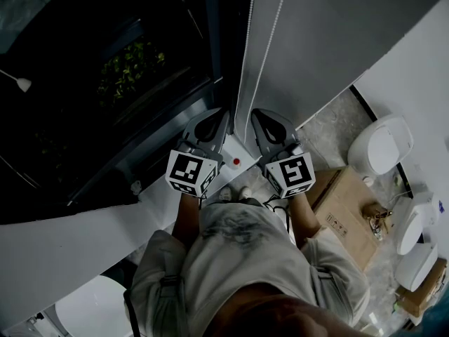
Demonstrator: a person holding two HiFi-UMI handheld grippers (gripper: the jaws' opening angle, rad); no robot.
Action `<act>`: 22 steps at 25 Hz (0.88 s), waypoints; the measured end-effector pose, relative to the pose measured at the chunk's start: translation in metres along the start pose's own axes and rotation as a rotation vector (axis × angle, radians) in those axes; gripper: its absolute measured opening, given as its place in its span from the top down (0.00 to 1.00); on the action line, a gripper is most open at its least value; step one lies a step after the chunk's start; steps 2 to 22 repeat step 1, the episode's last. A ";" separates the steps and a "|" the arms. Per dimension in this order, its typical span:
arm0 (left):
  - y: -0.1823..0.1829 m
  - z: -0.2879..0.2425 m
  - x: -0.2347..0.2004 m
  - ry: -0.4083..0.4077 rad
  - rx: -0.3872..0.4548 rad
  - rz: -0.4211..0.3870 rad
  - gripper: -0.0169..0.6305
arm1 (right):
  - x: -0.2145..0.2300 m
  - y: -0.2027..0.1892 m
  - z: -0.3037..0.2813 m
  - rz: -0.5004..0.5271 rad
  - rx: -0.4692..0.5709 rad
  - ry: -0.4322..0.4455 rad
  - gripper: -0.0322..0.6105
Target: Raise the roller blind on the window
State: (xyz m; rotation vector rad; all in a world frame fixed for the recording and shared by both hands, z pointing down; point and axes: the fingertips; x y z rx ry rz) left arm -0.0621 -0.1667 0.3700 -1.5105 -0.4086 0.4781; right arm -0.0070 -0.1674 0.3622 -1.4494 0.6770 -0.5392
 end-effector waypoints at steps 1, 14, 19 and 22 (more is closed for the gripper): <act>0.000 0.000 0.000 0.001 0.000 0.000 0.97 | 0.000 0.000 0.000 0.000 -0.001 0.000 0.94; 0.000 0.000 0.000 0.001 0.000 0.000 0.97 | 0.000 0.000 0.000 0.000 -0.001 0.000 0.94; 0.000 0.000 0.000 0.001 0.000 0.000 0.97 | 0.000 0.000 0.000 0.000 -0.001 0.000 0.94; 0.000 0.000 0.000 0.001 0.000 0.000 0.97 | 0.000 0.000 0.000 0.000 -0.001 0.000 0.94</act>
Point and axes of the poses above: the fingertips, and each gripper's own axes: z backward along the fingers, x to its right, y out of its top, and after that the axes turned 1 degree about x, right-handed
